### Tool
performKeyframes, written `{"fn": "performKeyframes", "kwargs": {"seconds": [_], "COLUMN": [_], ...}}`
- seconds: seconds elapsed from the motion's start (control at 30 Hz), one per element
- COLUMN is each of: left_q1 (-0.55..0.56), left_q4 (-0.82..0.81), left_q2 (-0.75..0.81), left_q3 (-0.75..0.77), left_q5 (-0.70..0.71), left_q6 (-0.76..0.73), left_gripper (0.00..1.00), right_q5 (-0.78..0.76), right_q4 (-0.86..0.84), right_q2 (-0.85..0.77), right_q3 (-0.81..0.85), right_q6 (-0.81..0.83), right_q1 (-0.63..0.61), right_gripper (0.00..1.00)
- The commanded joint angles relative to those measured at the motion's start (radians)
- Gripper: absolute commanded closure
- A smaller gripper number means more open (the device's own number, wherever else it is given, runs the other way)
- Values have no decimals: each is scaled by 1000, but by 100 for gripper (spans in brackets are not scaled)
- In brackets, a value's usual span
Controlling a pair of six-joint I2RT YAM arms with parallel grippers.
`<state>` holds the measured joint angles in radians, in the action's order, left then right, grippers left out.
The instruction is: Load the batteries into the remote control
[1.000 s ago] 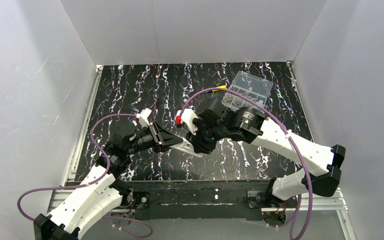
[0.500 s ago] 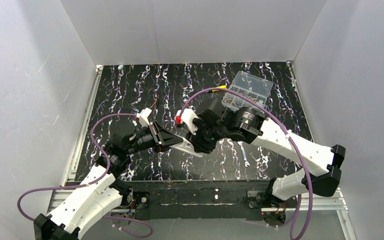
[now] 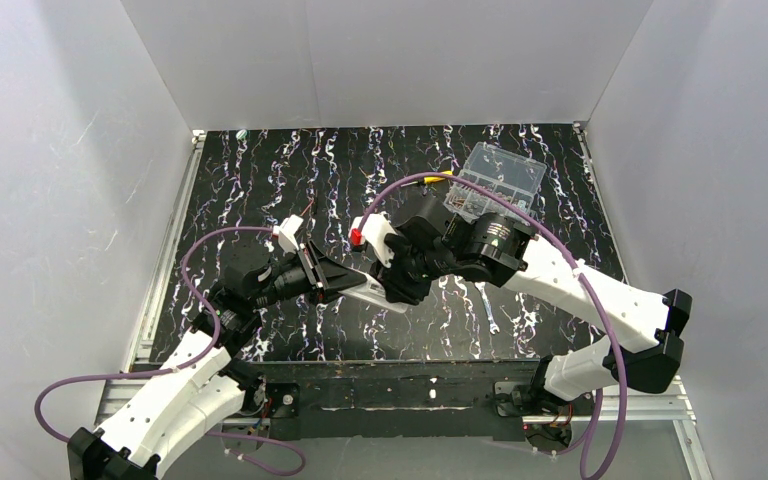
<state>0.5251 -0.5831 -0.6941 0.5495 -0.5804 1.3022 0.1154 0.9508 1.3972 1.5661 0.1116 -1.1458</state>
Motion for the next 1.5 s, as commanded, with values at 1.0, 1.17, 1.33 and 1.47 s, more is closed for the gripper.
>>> {"fn": "performKeyframes", "kwargs": {"seconds": [1.0,1.17,1.33,1.47], "left_q1": [-5,-5,-5,-5], "left_q4": [-115,-113,-104,-100], "left_q2": [-1,1,3,2], "left_q3": [-5,-8,-11,-10], "left_q5": [-41,-39,-38,-37], "left_q6": [32,29,26,22], "left_gripper": [100,100,100,100], "right_q5": [16,14,3,-9], "right_q4": [-70,-74,-89,-96], "right_q2": [28,27,19,8], "right_q3": [40,41,51,70], "right_q6": [13,14,14,8], "right_q1": [-3,-3,-3,-3], "right_gripper": [57,53,37,32]}}
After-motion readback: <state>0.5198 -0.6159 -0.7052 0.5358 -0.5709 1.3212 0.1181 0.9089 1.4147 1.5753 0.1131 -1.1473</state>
